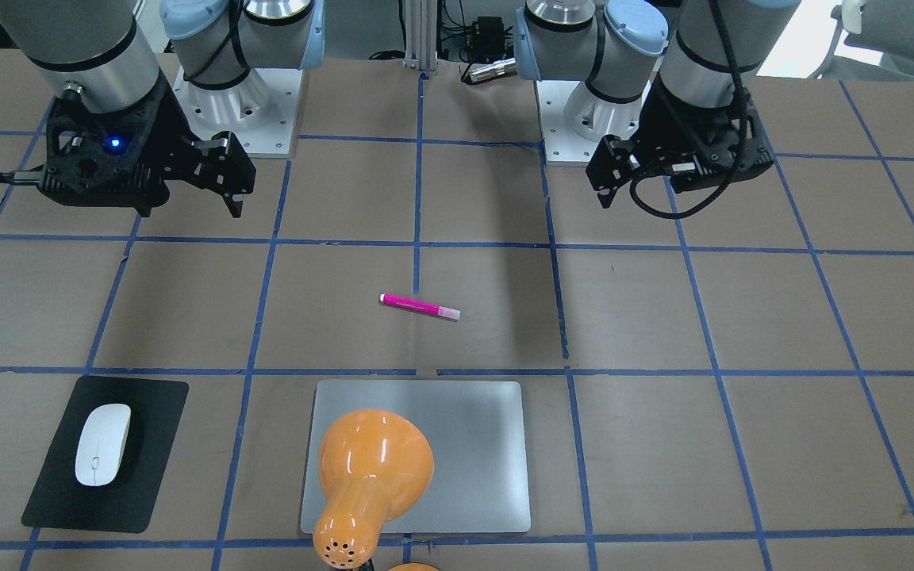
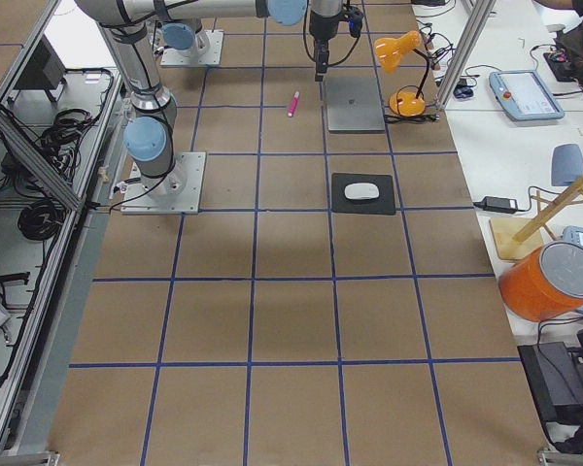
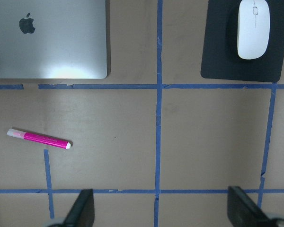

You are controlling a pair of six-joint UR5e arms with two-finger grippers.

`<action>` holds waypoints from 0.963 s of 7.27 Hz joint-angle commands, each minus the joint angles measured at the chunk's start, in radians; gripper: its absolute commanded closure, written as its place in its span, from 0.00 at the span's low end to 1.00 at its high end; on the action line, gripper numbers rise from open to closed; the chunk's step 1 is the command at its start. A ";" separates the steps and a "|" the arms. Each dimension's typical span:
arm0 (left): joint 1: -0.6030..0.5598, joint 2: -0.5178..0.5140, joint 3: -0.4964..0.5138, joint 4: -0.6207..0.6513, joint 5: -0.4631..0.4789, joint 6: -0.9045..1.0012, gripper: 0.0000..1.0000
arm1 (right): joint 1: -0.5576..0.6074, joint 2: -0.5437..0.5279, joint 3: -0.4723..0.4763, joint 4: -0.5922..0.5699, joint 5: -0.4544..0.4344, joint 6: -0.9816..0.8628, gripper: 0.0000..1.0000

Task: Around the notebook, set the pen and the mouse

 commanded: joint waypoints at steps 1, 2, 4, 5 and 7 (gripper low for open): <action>0.008 -0.001 0.012 0.042 0.040 0.033 0.00 | 0.000 -0.001 0.001 -0.001 -0.006 0.001 0.00; 0.008 -0.001 0.010 0.042 0.040 0.033 0.00 | 0.000 -0.001 0.001 -0.001 -0.003 0.003 0.00; 0.008 0.003 0.012 0.042 0.036 0.031 0.00 | 0.000 -0.001 0.003 -0.002 -0.009 -0.002 0.00; 0.008 0.003 0.015 0.042 0.038 0.031 0.00 | 0.000 -0.001 0.001 -0.001 -0.009 0.003 0.00; 0.008 0.003 0.013 0.042 0.038 0.031 0.00 | 0.000 -0.001 0.003 -0.001 -0.012 0.003 0.00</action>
